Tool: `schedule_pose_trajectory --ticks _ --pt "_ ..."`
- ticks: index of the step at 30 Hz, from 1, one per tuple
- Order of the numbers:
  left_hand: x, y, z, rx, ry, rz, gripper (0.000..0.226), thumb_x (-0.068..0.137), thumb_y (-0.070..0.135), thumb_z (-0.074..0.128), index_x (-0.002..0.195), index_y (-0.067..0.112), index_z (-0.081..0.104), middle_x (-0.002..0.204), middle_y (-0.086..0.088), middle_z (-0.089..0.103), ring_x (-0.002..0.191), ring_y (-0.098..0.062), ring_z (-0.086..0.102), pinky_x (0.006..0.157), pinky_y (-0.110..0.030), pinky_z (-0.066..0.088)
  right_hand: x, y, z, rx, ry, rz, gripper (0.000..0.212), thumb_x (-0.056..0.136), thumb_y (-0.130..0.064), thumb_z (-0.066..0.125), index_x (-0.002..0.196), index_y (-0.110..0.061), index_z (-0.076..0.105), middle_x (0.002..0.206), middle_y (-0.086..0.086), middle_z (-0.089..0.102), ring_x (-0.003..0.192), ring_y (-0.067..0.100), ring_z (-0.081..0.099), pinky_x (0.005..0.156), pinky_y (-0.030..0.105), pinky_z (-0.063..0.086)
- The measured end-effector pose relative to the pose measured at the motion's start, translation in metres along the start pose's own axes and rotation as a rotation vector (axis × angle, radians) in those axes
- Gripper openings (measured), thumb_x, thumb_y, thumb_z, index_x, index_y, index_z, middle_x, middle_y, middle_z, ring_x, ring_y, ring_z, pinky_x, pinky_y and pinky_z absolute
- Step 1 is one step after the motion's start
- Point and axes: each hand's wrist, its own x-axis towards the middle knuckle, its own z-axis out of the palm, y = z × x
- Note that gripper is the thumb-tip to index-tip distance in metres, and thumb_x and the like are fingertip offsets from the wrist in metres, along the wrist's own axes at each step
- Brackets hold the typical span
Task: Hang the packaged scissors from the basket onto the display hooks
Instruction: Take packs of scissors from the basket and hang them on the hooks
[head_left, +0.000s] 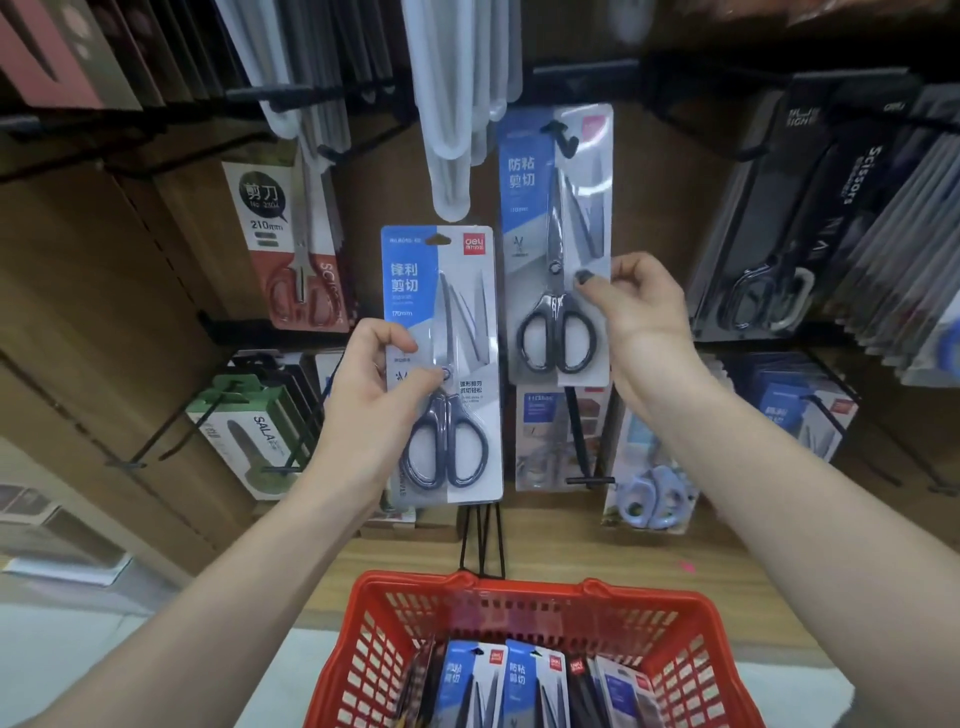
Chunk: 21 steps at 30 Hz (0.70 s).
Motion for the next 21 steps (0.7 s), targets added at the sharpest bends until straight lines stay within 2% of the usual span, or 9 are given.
schedule_pose_trajectory --ticks 2,4,8,10,12,15,17,18,21 --pt "-0.001 0.001 0.0 -0.035 -0.017 0.006 0.027 0.082 0.016 0.072 0.09 0.035 0.054 0.091 0.019 0.069 0.09 -0.015 0.074 0.076 -0.041 0.063 0.014 0.007 0.004 -0.075 0.027 -0.002 0.022 0.097 -0.011 0.07 0.083 -0.018 0.053 0.057 -0.014 0.044 0.062 0.01 0.04 0.062 0.022 0.037" --pt "-0.003 0.002 -0.001 -0.059 -0.033 0.017 0.027 0.083 0.014 0.071 0.089 0.034 0.054 0.091 0.02 0.071 0.087 -0.01 0.075 0.071 -0.029 0.062 0.021 0.013 0.004 -0.103 0.022 0.009 0.015 0.097 -0.015 0.07 0.09 -0.014 0.057 0.066 -0.005 0.046 0.07 0.015 0.042 0.062 0.024 0.037" --pt "-0.007 0.004 0.0 -0.025 -0.03 0.022 0.027 0.081 0.016 0.071 0.089 0.035 0.055 0.089 0.016 0.066 0.086 -0.014 0.071 0.075 -0.036 0.06 0.022 0.016 0.0 -0.222 0.053 0.03 0.017 0.095 -0.026 0.072 0.098 -0.019 0.057 0.08 -0.006 0.054 0.071 0.01 0.05 0.064 0.02 0.042" --pt "-0.009 0.007 0.002 -0.012 -0.027 0.029 0.027 0.079 0.019 0.073 0.088 0.037 0.055 0.085 0.018 0.061 0.081 -0.009 0.066 0.07 -0.027 0.058 0.009 0.015 -0.007 -0.302 0.083 0.014 0.027 0.094 -0.031 0.072 0.11 -0.021 0.052 0.094 -0.008 0.055 0.081 0.004 0.054 0.068 0.018 0.041" --pt "-0.013 0.011 0.004 -0.018 -0.043 0.019 0.026 0.075 0.027 0.076 0.087 0.039 0.056 0.086 0.016 0.062 0.081 -0.009 0.065 0.072 -0.028 0.057 -0.013 0.014 -0.017 -0.329 0.092 -0.039 0.031 0.096 -0.036 0.069 0.117 -0.024 0.051 0.109 -0.007 0.058 0.095 0.002 0.057 0.076 0.018 0.042" --pt "-0.02 0.017 0.01 0.024 -0.071 0.021 0.025 0.078 0.03 0.077 0.088 0.039 0.056 0.087 0.017 0.064 0.083 -0.011 0.067 0.075 -0.034 0.058 -0.044 -0.001 -0.021 -0.168 -0.126 0.03 0.015 0.101 -0.036 0.062 0.111 -0.025 0.059 0.105 -0.002 0.074 0.098 0.003 0.07 0.087 0.026 0.056" --pt "-0.025 0.022 0.016 0.066 -0.089 0.056 0.023 0.086 0.023 0.075 0.092 0.035 0.056 0.09 0.014 0.064 0.082 -0.014 0.066 0.074 -0.036 0.057 -0.061 -0.011 -0.016 -0.023 -0.374 0.149 0.015 0.099 -0.034 0.066 0.111 -0.026 0.062 0.099 -0.003 0.08 0.094 0.013 0.077 0.083 0.029 0.063" --pt "-0.028 0.025 0.019 0.086 -0.101 0.073 0.022 0.088 0.022 0.074 0.093 0.033 0.056 0.093 0.009 0.064 0.083 -0.02 0.066 0.075 -0.04 0.056 -0.067 -0.014 -0.014 -0.043 -0.456 0.141 0.018 0.097 -0.032 0.069 0.113 -0.028 0.062 0.098 -0.007 0.08 0.094 0.013 0.078 0.081 0.028 0.064" --pt "-0.036 0.041 0.022 0.194 -0.166 0.116 0.023 0.091 0.022 0.073 0.095 0.036 0.055 0.095 0.005 0.065 0.085 -0.03 0.068 0.077 -0.048 0.056 -0.079 -0.014 -0.014 -0.093 -0.489 0.068 0.026 0.098 -0.012 0.068 0.121 -0.025 0.065 0.103 -0.002 0.081 0.096 0.017 0.078 0.083 0.036 0.065"
